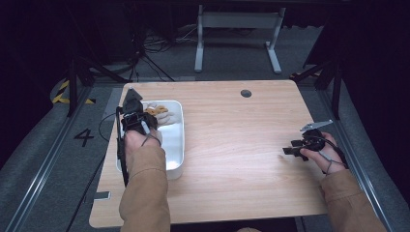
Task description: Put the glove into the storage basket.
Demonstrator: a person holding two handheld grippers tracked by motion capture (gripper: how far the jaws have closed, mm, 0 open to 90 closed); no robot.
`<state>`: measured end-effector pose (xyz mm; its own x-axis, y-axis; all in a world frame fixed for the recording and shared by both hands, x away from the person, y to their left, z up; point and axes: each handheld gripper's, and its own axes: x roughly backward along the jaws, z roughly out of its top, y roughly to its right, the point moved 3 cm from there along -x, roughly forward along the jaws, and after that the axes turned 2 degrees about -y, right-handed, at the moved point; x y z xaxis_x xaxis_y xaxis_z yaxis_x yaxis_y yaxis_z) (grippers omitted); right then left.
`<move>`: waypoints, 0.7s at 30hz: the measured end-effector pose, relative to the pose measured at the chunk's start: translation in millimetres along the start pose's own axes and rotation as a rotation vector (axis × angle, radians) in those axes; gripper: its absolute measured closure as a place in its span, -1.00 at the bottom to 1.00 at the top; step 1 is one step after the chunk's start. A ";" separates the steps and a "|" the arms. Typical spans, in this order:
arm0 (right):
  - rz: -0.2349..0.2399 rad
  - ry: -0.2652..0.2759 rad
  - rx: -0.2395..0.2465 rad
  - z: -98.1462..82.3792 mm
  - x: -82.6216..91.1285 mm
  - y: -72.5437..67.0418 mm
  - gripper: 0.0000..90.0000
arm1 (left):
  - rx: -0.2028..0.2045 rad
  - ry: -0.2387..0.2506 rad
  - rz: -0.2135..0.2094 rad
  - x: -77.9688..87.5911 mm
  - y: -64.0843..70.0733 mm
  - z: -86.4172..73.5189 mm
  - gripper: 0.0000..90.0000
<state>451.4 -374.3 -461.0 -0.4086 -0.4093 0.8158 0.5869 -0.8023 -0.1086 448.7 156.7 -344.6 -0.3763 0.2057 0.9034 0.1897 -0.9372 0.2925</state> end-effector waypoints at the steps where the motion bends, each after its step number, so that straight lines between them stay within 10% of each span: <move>1: 0.000 0.000 0.001 -0.1 -0.2 0.1 -0.10 | -0.002 -0.004 0.001 -2.5 -1.4 -1.1 0.53; 21: 0.000 -0.019 0.004 -1.8 -4.3 0.6 -0.12 | 0.035 -0.032 -0.003 -39.1 -15.9 -7.5 0.51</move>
<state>452.2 -373.8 -465.6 -0.3952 -0.4006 0.8266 0.5899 -0.8005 -0.1060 453.6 161.5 -386.9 -0.3477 0.2181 0.9119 0.2207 -0.9262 0.3057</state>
